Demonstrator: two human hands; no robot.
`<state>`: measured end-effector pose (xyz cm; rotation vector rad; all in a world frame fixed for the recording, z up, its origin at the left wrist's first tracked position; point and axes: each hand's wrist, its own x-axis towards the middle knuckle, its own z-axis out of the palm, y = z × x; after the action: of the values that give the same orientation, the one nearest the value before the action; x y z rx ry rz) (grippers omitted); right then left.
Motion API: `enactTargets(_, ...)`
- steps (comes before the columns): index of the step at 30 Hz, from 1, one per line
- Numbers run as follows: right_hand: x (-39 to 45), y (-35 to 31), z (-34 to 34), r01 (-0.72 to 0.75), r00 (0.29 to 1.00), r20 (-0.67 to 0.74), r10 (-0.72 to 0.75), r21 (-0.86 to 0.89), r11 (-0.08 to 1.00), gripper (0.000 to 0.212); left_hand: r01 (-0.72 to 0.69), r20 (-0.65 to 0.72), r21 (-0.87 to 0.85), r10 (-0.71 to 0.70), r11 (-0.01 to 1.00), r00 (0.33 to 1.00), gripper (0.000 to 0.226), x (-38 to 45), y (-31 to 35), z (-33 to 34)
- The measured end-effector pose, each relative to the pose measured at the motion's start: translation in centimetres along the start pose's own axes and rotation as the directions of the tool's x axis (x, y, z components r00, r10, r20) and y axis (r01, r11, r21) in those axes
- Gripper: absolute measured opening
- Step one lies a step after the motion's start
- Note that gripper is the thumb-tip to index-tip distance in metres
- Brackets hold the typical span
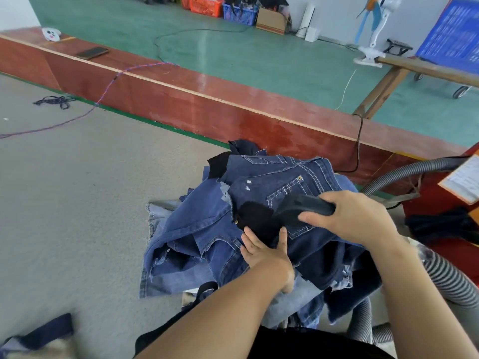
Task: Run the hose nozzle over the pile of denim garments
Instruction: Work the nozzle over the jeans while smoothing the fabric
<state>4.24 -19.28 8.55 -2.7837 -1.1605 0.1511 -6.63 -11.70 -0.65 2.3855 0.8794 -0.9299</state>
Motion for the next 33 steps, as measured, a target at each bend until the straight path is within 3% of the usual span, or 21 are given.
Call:
enactTargets(4, 0.1, -0.5, 1.3, 0.022, 0.998, 0.063, -0.021, -0.012, 1.000, 0.038, 0.012, 0.006, -0.004, -0.012, 1.000, 1.000, 0.122, 0.1, 0.1, -0.1)
enactTargets(15, 1.8, -4.2, 3.9, 0.095, 0.994, -0.046, -0.097, -0.037, 0.995, 0.044, 0.015, 0.002, -0.010, -0.015, 1.000, 1.000, 0.124, 0.3, 0.1, 0.0)
enactTargets(23, 1.8, -3.0, 0.0, 0.046, 0.979, -0.205, 0.017, 0.300, 0.953, 0.035, -0.001, 0.000, -0.005, 0.001, 1.000, 1.000, 0.124, 0.3, 0.0, 0.2)
enactTargets(28, 0.1, -0.3, -0.3, -0.047, 0.997, -0.053, 0.054, 0.117, 0.992, 0.040, -0.002, 0.000, 0.005, 0.002, 1.000, 1.000, 0.124, 0.3, 0.0, 0.1)
enactTargets(33, -0.2, 0.1, 1.4, -0.017, 1.000, 0.025, 0.018, -0.023, 1.000, 0.038, 0.006, 0.010, 0.005, -0.006, 1.000, 1.000, 0.124, 0.3, 0.1, 0.0)
